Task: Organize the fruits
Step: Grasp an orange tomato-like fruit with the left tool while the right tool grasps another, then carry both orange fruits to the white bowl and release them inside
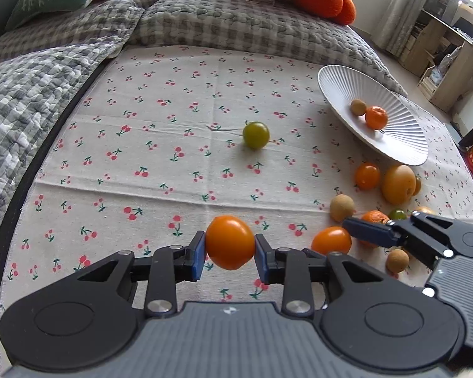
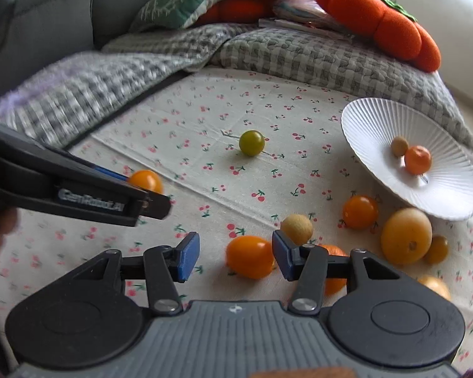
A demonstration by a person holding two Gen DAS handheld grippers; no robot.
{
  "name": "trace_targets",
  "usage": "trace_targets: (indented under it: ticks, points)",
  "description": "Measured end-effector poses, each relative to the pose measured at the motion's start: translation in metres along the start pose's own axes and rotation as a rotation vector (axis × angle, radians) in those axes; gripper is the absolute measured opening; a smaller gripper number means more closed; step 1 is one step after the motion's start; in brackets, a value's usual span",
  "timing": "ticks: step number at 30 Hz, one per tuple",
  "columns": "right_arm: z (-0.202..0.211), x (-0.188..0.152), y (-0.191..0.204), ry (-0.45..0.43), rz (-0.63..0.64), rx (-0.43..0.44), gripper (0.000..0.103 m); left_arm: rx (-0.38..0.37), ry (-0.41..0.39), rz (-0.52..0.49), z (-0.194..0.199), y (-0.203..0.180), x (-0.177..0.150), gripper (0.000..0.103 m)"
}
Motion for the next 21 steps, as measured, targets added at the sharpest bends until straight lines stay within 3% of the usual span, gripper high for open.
trace_targets:
  ticks: [2,3,12,21]
  points:
    - [-0.004,-0.002,-0.001,0.02,-0.019,0.003,0.034,-0.001,0.002,0.002,0.0,0.0,-0.001,0.019]
    - [-0.004,-0.002,-0.001,0.025,-0.024,0.011,0.033,-0.004,0.004,0.004,-0.001,0.001,-0.001,0.019]
    - [0.008,-0.006,0.002,0.031,-0.02,0.023,0.033,-0.01,-0.004,-0.002,0.001,-0.005,-0.001,0.019]
    - [0.025,-0.005,-0.018,0.008,-0.1,0.023,0.033,-0.009,-0.015,-0.031,0.003,-0.021,0.001,0.019]
Point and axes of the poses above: each gripper's, at about its wrist camera, not at the fingertips, and z roughly against the way its jaws point, y to its left, x to its top, the point moved 9 cm from there along -z, roughly the way its jaws point, and after that the axes turned 7 degrees about y, right-handed, at the moved point
